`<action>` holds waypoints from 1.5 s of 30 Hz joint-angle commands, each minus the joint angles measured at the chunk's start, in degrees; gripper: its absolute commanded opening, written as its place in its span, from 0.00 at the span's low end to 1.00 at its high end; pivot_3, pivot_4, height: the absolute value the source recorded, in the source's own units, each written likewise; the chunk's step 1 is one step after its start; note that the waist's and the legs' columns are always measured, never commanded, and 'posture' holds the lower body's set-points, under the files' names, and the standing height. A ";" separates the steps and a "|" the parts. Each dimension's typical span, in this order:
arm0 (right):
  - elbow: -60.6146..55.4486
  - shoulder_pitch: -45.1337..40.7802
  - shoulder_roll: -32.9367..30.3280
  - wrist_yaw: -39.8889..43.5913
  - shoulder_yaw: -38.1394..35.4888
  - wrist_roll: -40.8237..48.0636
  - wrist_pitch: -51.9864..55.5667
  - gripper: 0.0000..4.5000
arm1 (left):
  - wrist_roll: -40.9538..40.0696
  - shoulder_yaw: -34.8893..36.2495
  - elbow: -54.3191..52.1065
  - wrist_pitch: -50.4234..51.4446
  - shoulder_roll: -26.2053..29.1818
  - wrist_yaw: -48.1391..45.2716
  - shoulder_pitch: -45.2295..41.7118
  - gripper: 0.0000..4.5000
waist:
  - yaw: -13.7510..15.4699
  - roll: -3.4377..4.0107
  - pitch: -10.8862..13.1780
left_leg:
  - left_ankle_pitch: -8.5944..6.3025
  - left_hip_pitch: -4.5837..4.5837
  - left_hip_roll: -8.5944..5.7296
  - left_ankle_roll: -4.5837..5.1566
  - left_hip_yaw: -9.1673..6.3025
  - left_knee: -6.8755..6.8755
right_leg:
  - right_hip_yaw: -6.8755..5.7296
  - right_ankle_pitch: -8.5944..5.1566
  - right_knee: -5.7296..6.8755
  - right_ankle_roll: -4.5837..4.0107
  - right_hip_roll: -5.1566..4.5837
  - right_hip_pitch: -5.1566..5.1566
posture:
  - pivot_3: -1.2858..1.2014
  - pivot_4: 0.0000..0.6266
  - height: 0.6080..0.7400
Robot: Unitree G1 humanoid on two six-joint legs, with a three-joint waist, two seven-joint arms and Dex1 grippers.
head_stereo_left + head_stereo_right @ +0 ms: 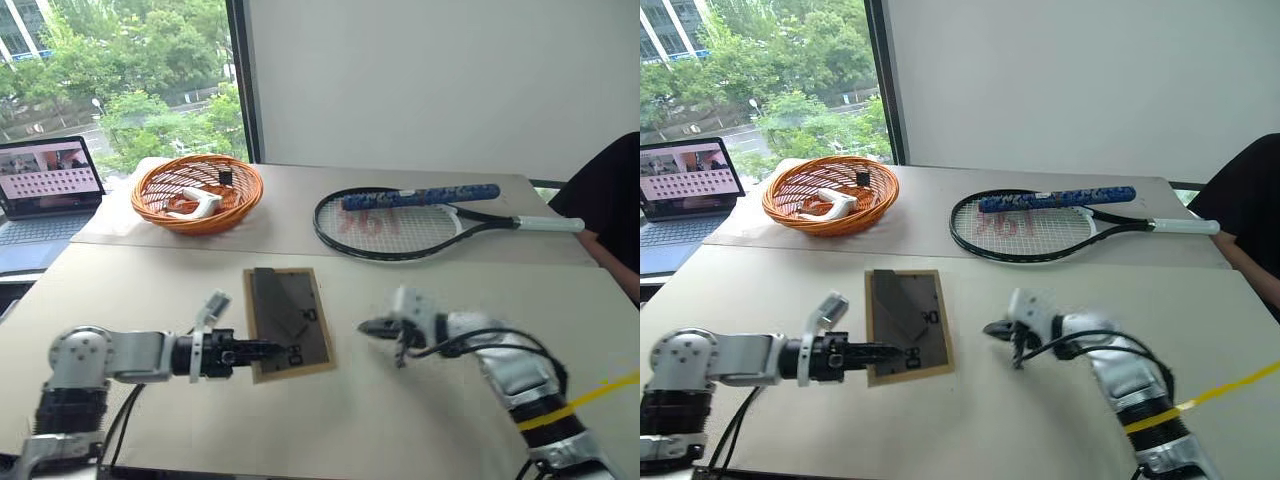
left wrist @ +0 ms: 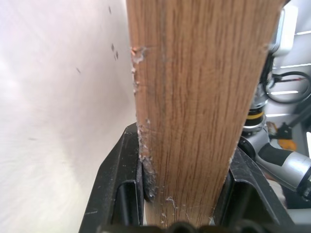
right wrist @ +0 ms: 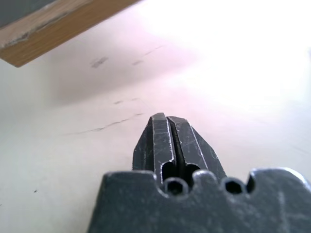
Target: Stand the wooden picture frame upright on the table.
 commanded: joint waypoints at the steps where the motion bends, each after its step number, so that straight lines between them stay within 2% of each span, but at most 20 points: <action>1: -8.22 -4.17 0.44 0.08 -4.06 12.01 12.96 0.24 | 1.43 -1.09 -1.55 0.23 1.22 -5.27 -2.18 0.26 | -0.35 0.00 0.01 | -0.01 0.01 0.00 -0.01 0.00 -0.04 | 0.00 -0.02 -0.01 -0.03 0.00 -0.01 | 0.52 0.24 0.64; 4: -10.66 -7.75 2.58 -2.28 -2.69 15.37 18.12 0.45 | 5.65 -2.93 -2.24 -0.63 1.15 -8.65 -3.26 0.26 | -0.78 -0.01 0.01 | -0.01 -0.01 0.01 -0.02 0.00 -0.15 | 0.01 -0.02 -0.01 -0.08 0.02 -0.09 | 0.52 0.24 0.64; 7: -9.70 -10.58 5.45 -4.69 0.75 13.67 18.19 0.70 | 8.99 -4.68 -2.61 -0.99 0.77 -12.30 -4.52 0.26 | -0.65 -0.03 0.03 | -0.01 -0.10 0.00 -0.02 -0.01 -0.17 | 0.00 -0.02 -0.01 -0.09 0.01 -0.19 | 0.52 0.24 0.64; 8: -8.93 -11.64 6.73 -5.08 2.21 13.19 18.16 0.75 | 10.22 -5.46 -2.67 -1.01 0.56 -13.54 -5.02 0.26 | -0.54 -0.03 0.03 | -0.01 -0.21 0.00 -0.02 -0.01 -0.13 | -0.02 -0.01 0.00 -0.09 0.01 -0.30 | 0.52 0.24 0.64; 11: -6.76 -13.95 9.01 -4.72 6.24 11.77 17.15 0.75 | 13.42 -7.21 -2.51 -1.18 0.26 -17.13 -6.48 0.26 | -0.33 -0.03 0.03 | 0.01 -0.61 0.00 -0.02 -0.01 -0.02 | -0.01 0.04 0.01 -0.03 0.01 -0.65 | 0.52 0.24 0.64; 17: -2.03 -15.08 12.11 -1.66 11.86 9.04 11.10 0.75 | 18.66 -9.31 -0.25 -1.23 -1.63 -22.15 -10.69 0.26 | 0.13 -0.07 0.05 | 0.01 -0.68 0.00 -0.02 -0.02 -0.02 | -0.06 0.04 0.00 -0.03 0.01 -0.66 | 0.52 0.24 0.64; 21: -3.07 -14.21 13.23 1.91 13.08 9.35 6.57 0.75 | 20.12 -8.95 2.42 0.80 -3.01 -24.20 -12.78 0.26 | -0.12 -0.07 0.06 | 0.01 -0.68 0.01 -0.02 -0.03 -0.03 | -0.07 0.04 0.01 -0.03 0.02 -0.67 | 0.52 0.24 0.64; 25: -6.44 -12.66 12.57 3.35 10.34 11.74 5.32 0.75 | 20.64 -8.58 5.57 2.22 -2.77 -25.69 -14.08 0.26 | -0.16 -0.08 0.07 | 0.01 -0.68 0.01 -0.01 -0.04 -0.05 | -0.09 0.04 0.03 -0.03 0.03 -0.66 | 0.52 0.24 0.64; 29: -8.86 -10.73 9.93 2.75 7.85 10.66 2.53 0.75 | 17.33 -10.49 6.79 2.25 -0.50 -28.47 -14.20 0.26 | -0.16 -0.08 0.07 | 0.01 -0.68 0.01 -0.02 -0.05 -0.04 | -0.09 0.04 0.05 -0.04 0.02 -0.65 | 0.52 0.24 0.64; 33: -6.73 -9.56 5.61 0.97 4.92 7.29 -1.22 0.75 | 13.93 -13.12 5.81 2.25 1.94 -30.67 -14.21 0.26 | -0.17 -0.08 0.07 | 0.01 -0.68 0.01 -0.01 -0.06 -0.02 | -0.10 0.04 0.06 -0.03 0.02 -0.65 | 0.52 0.24 0.64; 39: -2.45 -7.50 -1.66 0.92 -3.28 6.52 -6.57 0.75 | 10.67 -16.03 7.37 2.25 5.80 -32.82 -15.60 0.26 | -0.01 -0.10 0.09 | 0.00 -0.68 0.00 -0.01 -0.06 0.00 | -0.09 0.03 0.05 -0.03 0.01 -0.65 | 0.52 0.24 0.64; 41: 0.94 -7.33 -1.94 -1.26 -2.66 0.78 -16.10 0.75 | 9.10 -17.78 8.39 2.25 6.56 -33.14 -16.61 0.26 | -0.12 -0.10 0.09 | 0.00 -0.68 0.00 0.00 -0.06 -0.02 | -0.09 0.03 0.05 -0.04 0.01 -0.66 | 0.52 0.24 0.64; 45: 8.78 -7.09 -0.84 -9.72 2.76 -16.84 -45.30 0.75 | 7.34 -20.87 9.28 2.25 7.30 -33.84 -17.91 0.26 | -0.64 -0.10 0.09 | 0.00 -0.68 0.00 0.00 -0.06 0.02 | -0.08 -0.14 0.05 0.25 0.02 -0.68 | 0.52 0.24 0.64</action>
